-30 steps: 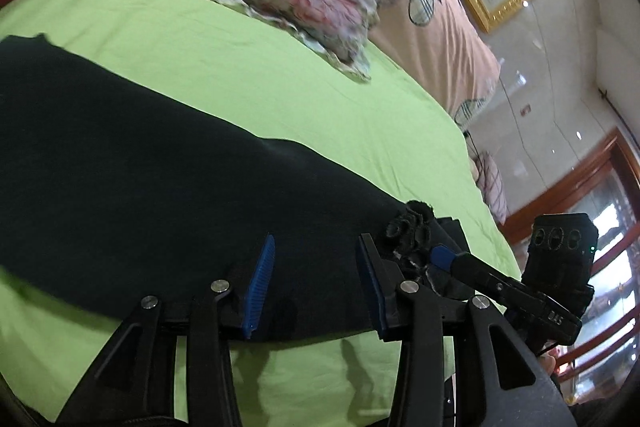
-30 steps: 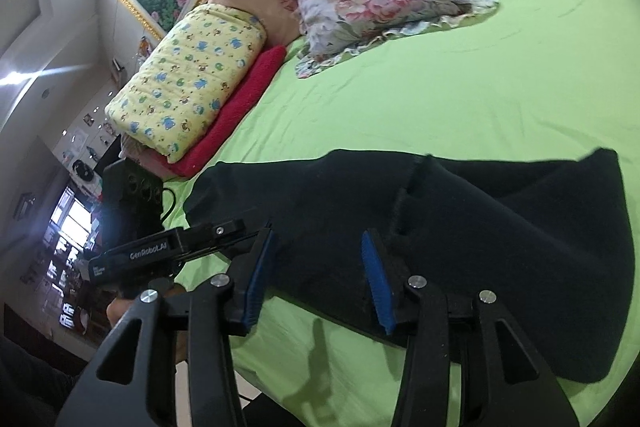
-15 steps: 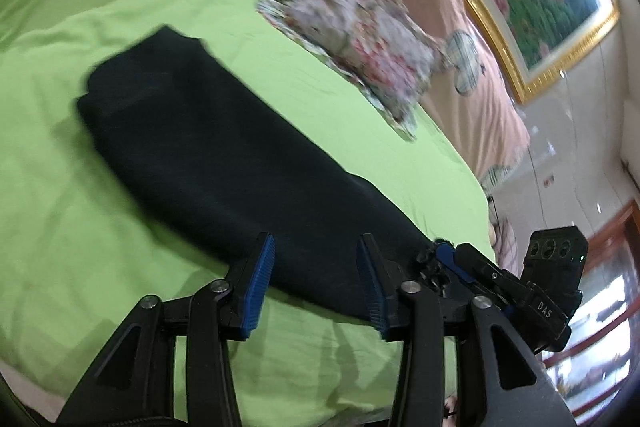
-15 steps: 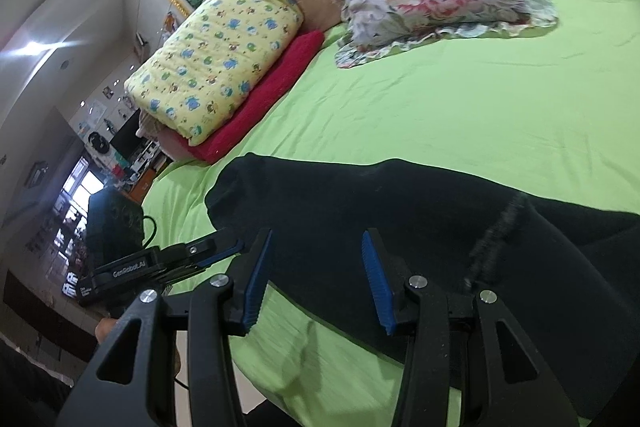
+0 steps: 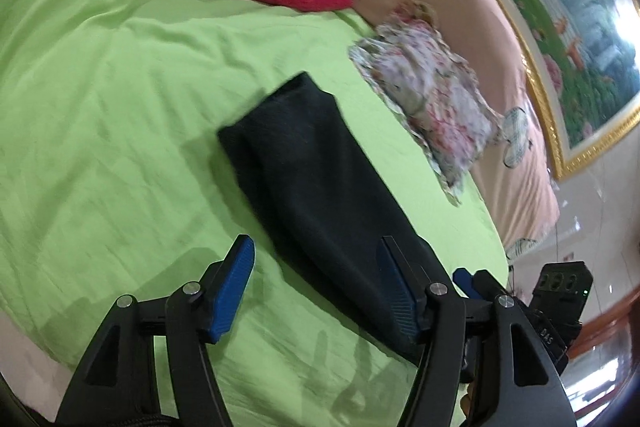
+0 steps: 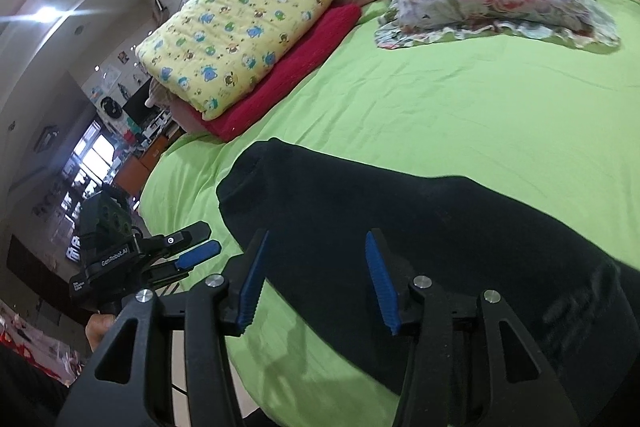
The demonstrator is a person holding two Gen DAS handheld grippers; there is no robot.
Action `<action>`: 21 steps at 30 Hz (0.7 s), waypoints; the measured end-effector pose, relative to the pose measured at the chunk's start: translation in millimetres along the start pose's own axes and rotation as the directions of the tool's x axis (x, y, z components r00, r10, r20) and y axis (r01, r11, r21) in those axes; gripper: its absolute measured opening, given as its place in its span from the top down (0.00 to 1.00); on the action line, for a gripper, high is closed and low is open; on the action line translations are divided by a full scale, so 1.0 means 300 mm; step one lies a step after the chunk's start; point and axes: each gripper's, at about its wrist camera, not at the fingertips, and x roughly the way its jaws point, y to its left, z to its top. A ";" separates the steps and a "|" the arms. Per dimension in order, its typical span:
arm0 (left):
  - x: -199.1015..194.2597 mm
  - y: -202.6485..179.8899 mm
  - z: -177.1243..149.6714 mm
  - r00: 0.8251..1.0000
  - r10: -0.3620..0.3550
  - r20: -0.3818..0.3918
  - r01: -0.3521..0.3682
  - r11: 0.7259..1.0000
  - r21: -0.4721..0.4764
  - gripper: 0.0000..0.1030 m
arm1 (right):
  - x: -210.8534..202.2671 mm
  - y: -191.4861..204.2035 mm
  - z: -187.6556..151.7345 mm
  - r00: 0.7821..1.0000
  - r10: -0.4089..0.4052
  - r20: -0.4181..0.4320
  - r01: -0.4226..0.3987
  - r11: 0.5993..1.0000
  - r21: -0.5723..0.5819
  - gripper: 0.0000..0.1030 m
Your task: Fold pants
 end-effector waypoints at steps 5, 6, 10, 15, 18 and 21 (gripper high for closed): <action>0.030 0.033 0.023 1.000 -0.003 -0.008 0.003 0.999 -0.040 0.36 | 0.068 0.016 0.059 0.999 0.007 -0.034 -0.009 0.999 -0.041 0.51; 0.038 0.041 0.032 1.000 0.008 -0.012 -0.009 0.999 -0.045 0.36 | 0.078 0.018 0.068 0.999 0.007 -0.040 -0.009 0.999 -0.048 0.51; 0.068 0.054 0.060 1.000 0.011 -0.027 -0.013 0.997 -0.076 0.35 | 0.161 0.031 0.139 0.997 0.013 -0.082 -0.020 0.996 -0.087 0.49; 0.092 0.062 0.091 1.000 0.004 -0.027 -0.007 0.995 -0.095 0.33 | 0.266 0.050 0.206 0.989 0.026 -0.147 -0.048 0.988 -0.147 0.44; 0.108 0.066 0.105 0.999 0.001 -0.040 -0.006 0.994 -0.110 0.33 | 0.353 0.072 0.246 0.976 0.040 -0.213 -0.083 0.976 -0.199 0.44; 0.119 0.064 0.111 0.999 0.003 -0.038 -0.008 0.993 -0.115 0.33 | 0.426 0.093 0.274 0.963 0.031 -0.269 -0.100 0.963 -0.248 0.44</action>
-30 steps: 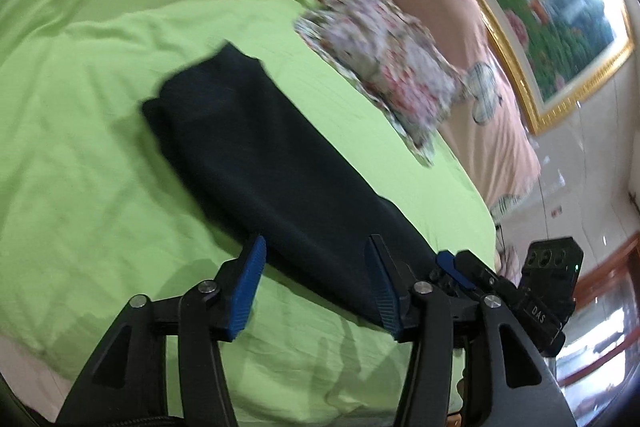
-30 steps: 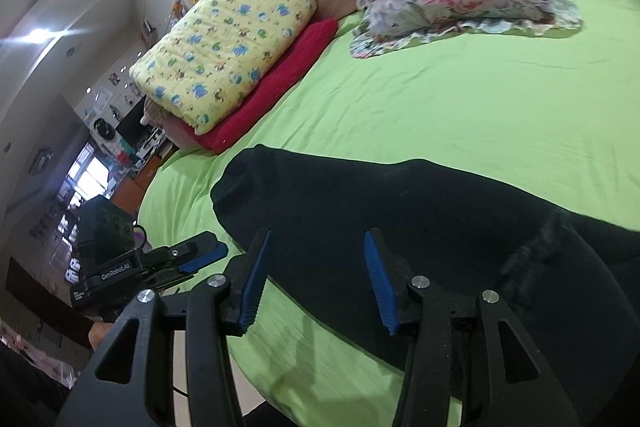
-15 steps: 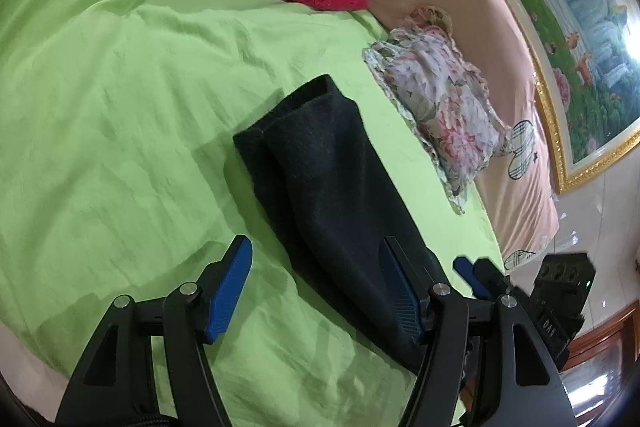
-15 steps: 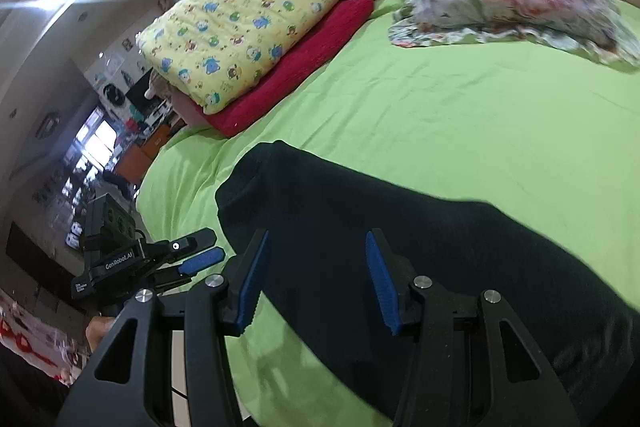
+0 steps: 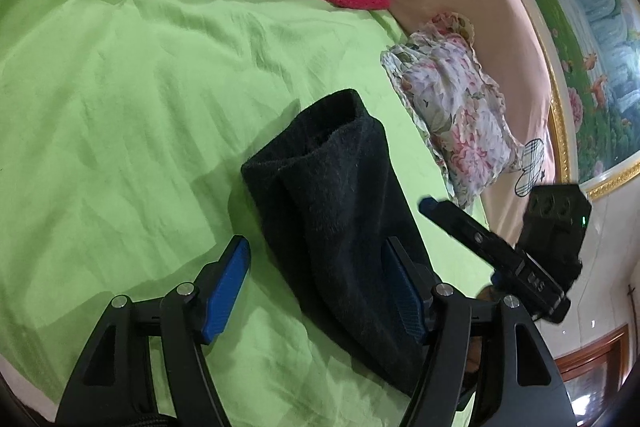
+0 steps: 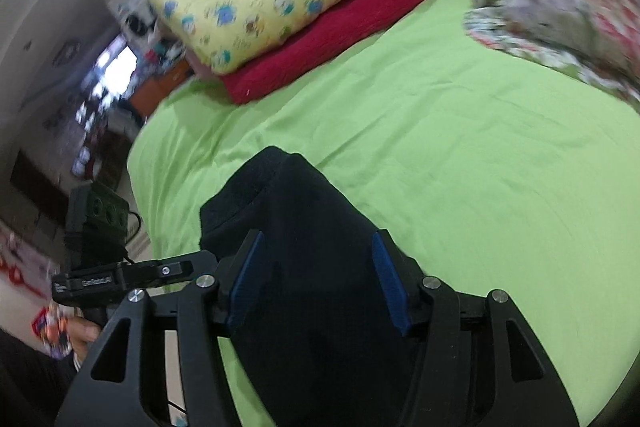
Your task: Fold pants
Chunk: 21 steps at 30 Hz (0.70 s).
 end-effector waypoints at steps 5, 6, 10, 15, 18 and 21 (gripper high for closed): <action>0.020 0.004 0.015 1.000 0.008 -0.005 -0.008 1.000 -0.014 0.33 | 0.096 0.007 0.086 0.997 0.037 -0.065 -0.041 0.998 -0.053 0.44; 0.024 0.004 0.019 1.000 0.010 -0.008 -0.010 1.000 -0.015 0.33 | 0.122 0.007 0.106 0.996 0.029 -0.079 -0.035 0.997 -0.072 0.44; 0.033 0.006 0.030 1.000 0.014 -0.007 -0.014 1.000 -0.017 0.33 | 0.200 -0.009 0.152 0.986 0.069 -0.155 -0.081 0.994 -0.070 0.44; 0.049 -0.010 0.030 0.999 0.040 -0.002 -0.040 0.999 0.021 0.33 | 0.265 -0.002 0.167 0.974 0.073 -0.215 -0.097 0.990 -0.101 0.45; 0.059 -0.028 0.031 0.998 0.065 0.006 -0.066 0.996 0.056 0.38 | 0.272 -0.008 0.165 0.969 0.106 -0.225 -0.128 0.988 -0.086 0.60; 0.072 -0.038 0.033 0.996 0.093 0.001 -0.093 0.992 0.087 0.72 | 0.249 0.002 0.151 0.973 0.102 -0.205 -0.124 0.988 -0.095 0.70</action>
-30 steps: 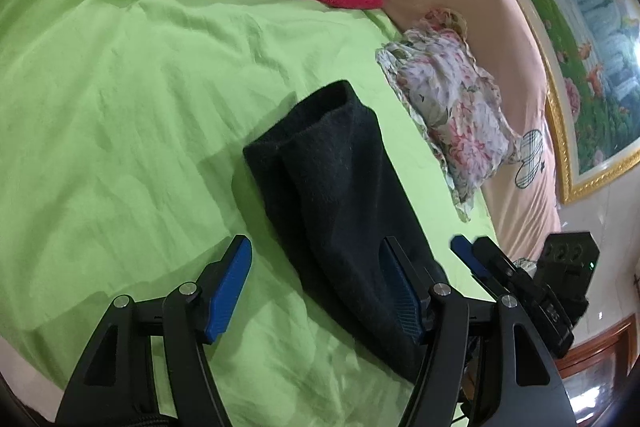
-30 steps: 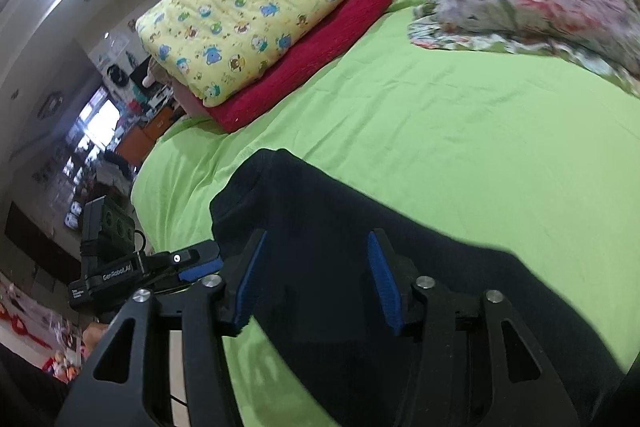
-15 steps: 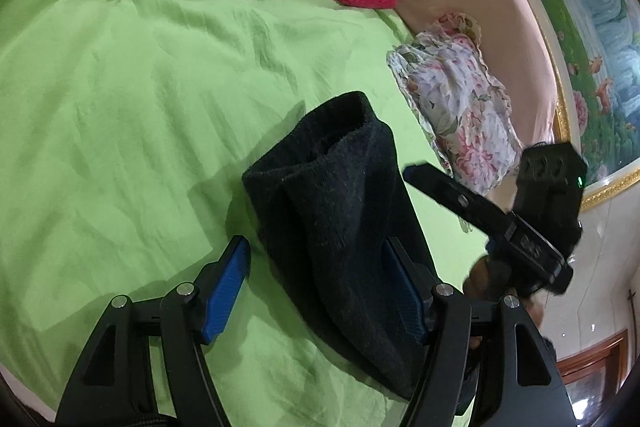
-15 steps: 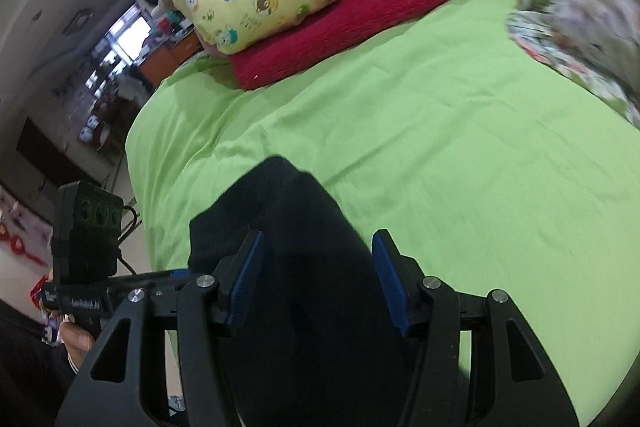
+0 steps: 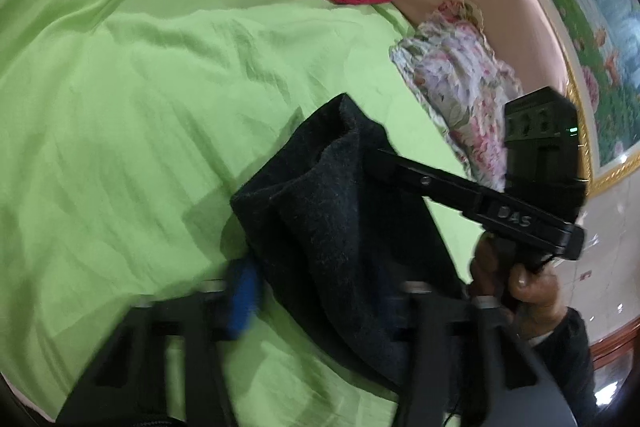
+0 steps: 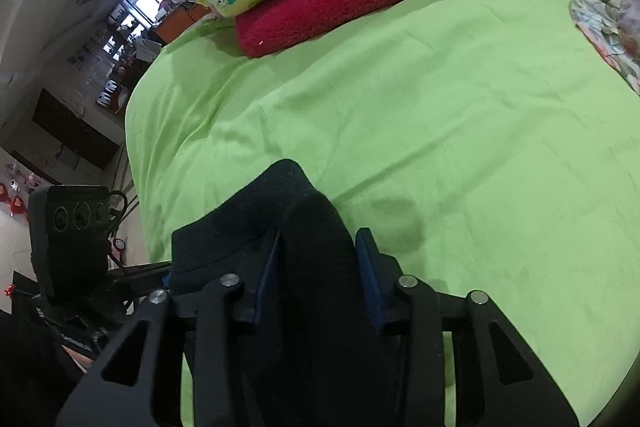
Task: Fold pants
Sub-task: 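Grasp the pants end with both grippers and lift it up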
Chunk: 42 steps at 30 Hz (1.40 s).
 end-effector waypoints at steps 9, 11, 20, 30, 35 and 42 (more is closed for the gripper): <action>-0.084 -0.129 -0.004 0.998 -0.025 0.053 0.019 0.993 0.113 0.78 | -0.159 0.041 -0.049 0.990 0.015 0.138 -0.018 1.000 0.021 0.78; -0.107 -0.168 -0.006 0.997 -0.044 0.063 0.035 0.990 0.134 0.79 | -0.218 0.046 -0.068 0.983 0.026 0.183 -0.032 0.999 0.031 0.78; -0.183 -0.405 -0.068 0.990 -0.124 0.072 0.099 0.955 0.280 0.79 | -0.467 0.032 -0.210 0.928 0.055 0.369 -0.096 0.991 0.093 0.79; -0.183 -0.611 -0.198 0.985 -0.172 0.007 0.157 0.912 0.378 0.79 | -0.651 -0.001 -0.405 0.871 0.032 0.490 -0.122 0.981 0.153 0.80; -0.179 -0.681 -0.259 0.982 -0.188 -0.021 0.180 0.890 0.420 0.79 | -0.717 -0.013 -0.489 0.847 0.010 0.531 -0.122 0.977 0.175 0.80; -0.151 -0.789 -0.349 0.974 -0.210 -0.083 0.225 0.857 0.465 0.79 | -0.796 -0.047 -0.626 0.811 -0.025 0.585 -0.131 0.966 0.224 0.80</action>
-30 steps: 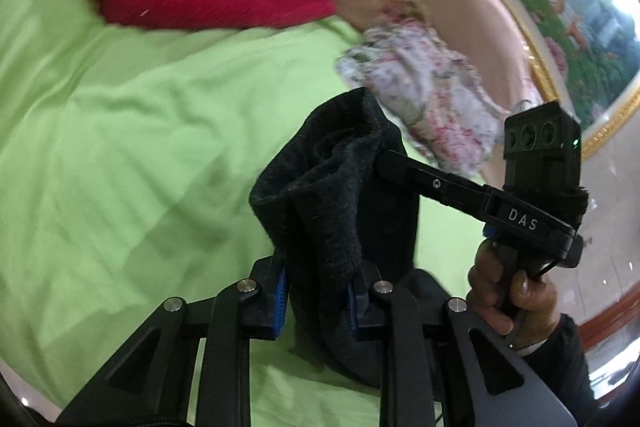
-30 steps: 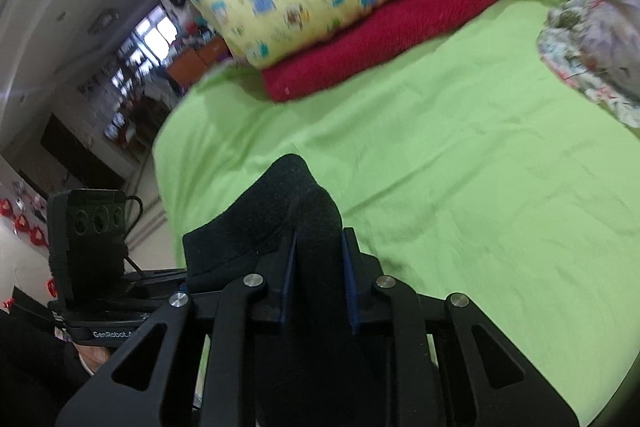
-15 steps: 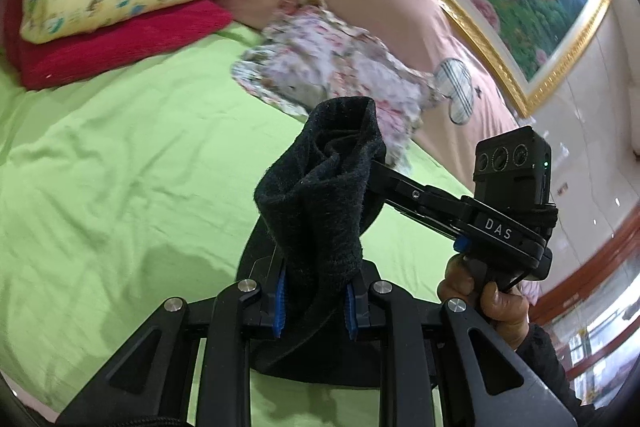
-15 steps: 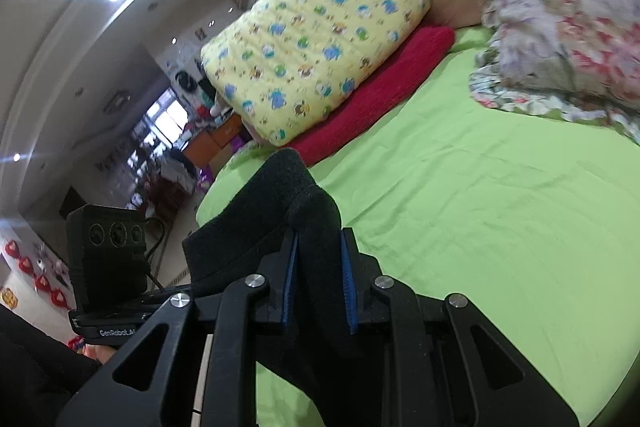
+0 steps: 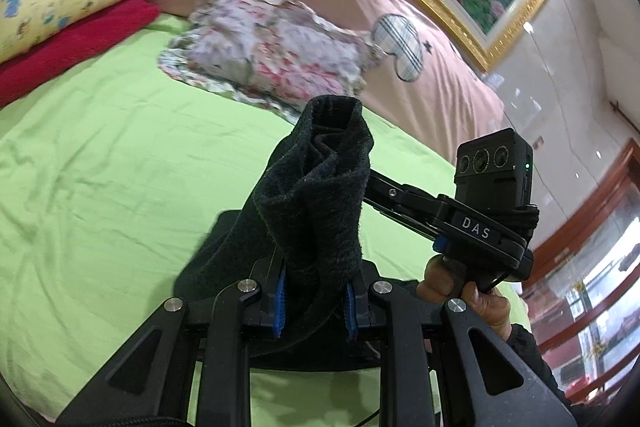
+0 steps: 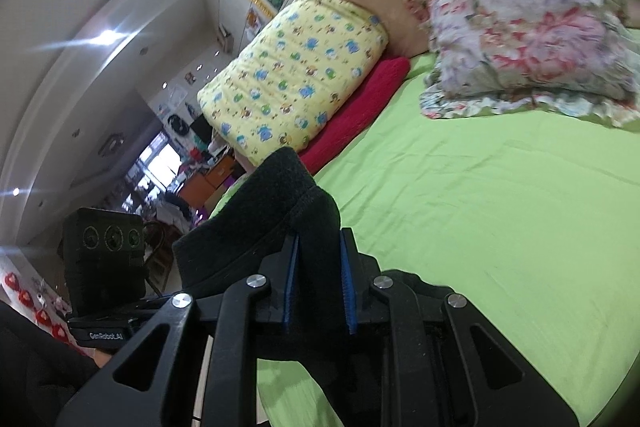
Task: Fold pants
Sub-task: 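Grasp the pants end with both grippers and lift it up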
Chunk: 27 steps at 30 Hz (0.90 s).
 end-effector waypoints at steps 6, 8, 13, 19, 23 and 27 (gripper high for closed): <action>0.066 -0.129 -0.025 0.998 -0.032 -0.046 0.035 0.997 0.067 0.79 | -0.139 -0.046 -0.053 0.997 -0.029 0.068 0.026 0.999 0.038 0.80; 0.096 -0.174 -0.038 0.997 -0.039 -0.066 0.045 0.995 0.092 0.79 | -0.179 -0.065 -0.070 0.996 -0.036 0.085 0.031 0.998 0.053 0.80; 0.176 -0.282 -0.083 0.991 -0.043 -0.128 0.063 0.985 0.160 0.79 | -0.286 -0.128 -0.134 0.990 -0.070 0.123 0.058 0.994 0.096 0.80; 0.262 -0.375 -0.148 0.980 -0.038 -0.195 0.081 0.973 0.215 0.79 | -0.377 -0.194 -0.212 0.981 -0.092 0.168 0.067 0.986 0.152 0.80; 0.306 -0.411 -0.184 0.976 -0.022 -0.218 0.078 0.965 0.250 0.79 | -0.419 -0.227 -0.259 0.976 -0.113 0.184 0.078 0.980 0.185 0.80; 0.350 -0.447 -0.226 0.975 0.018 -0.224 0.053 0.950 0.309 0.79 | -0.451 -0.256 -0.302 0.971 -0.140 0.194 0.097 0.971 0.216 0.80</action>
